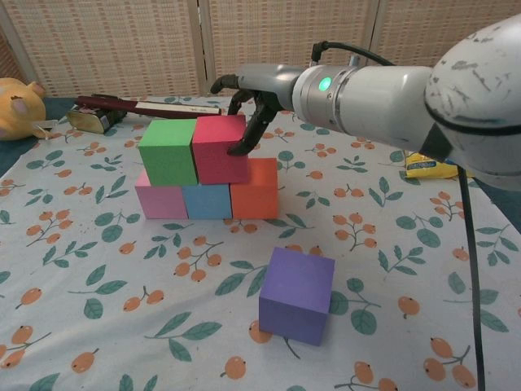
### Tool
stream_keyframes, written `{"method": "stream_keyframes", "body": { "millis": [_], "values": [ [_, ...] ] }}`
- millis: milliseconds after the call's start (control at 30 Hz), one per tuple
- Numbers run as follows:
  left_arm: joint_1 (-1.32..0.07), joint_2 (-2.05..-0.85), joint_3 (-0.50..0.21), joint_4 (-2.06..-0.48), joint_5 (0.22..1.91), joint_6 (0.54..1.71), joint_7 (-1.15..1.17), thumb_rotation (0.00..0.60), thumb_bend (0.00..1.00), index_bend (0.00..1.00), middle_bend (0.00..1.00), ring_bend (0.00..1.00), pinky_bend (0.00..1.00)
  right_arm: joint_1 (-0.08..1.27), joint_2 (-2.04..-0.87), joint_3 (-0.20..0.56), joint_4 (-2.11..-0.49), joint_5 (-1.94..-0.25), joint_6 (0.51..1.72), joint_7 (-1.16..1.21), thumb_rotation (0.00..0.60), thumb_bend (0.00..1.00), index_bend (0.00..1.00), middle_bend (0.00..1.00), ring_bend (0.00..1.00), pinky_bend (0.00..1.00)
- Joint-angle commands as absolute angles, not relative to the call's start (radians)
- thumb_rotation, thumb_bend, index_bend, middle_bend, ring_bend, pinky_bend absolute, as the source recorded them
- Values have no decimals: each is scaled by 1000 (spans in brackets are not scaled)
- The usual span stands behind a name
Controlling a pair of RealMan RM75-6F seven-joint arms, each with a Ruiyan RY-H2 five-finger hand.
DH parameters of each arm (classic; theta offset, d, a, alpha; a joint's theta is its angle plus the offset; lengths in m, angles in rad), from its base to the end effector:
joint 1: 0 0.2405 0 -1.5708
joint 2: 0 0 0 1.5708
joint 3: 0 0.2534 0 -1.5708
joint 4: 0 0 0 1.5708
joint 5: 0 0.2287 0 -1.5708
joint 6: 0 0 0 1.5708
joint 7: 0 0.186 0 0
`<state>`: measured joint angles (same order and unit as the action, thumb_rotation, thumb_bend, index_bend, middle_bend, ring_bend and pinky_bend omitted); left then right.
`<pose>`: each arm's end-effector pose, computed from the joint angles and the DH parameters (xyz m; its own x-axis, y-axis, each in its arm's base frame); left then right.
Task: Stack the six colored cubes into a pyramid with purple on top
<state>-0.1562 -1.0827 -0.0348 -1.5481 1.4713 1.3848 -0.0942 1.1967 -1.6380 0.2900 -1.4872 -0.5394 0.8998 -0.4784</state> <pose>-0.3311 0.2454 0.1444 0.4003 0.0783 0.9130 0.9164 -0.0292 -0.3993 0.0143 -0.4201 -0.0836 0.3290 -0.3835 0.8630 -0.9089 -0.3765 0.1792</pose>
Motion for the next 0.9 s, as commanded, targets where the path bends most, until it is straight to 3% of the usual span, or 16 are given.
{"method": "stream_keyframes", "body": {
  "millis": [33,900],
  "values": [
    [-156,-1082,-35,-1548,1471,1384,-94,600,333,252,17,0,98,1197,-1640,290,-1486,-539,901,-481,600,211,3,321,57,54],
    [-155,-1084,-33,-1541,1468,1376,-103,600,330,252,12,0,98,1201,-1664,302,-1467,-518,907,-502,600,210,0,321,57,54]
  ]
}}
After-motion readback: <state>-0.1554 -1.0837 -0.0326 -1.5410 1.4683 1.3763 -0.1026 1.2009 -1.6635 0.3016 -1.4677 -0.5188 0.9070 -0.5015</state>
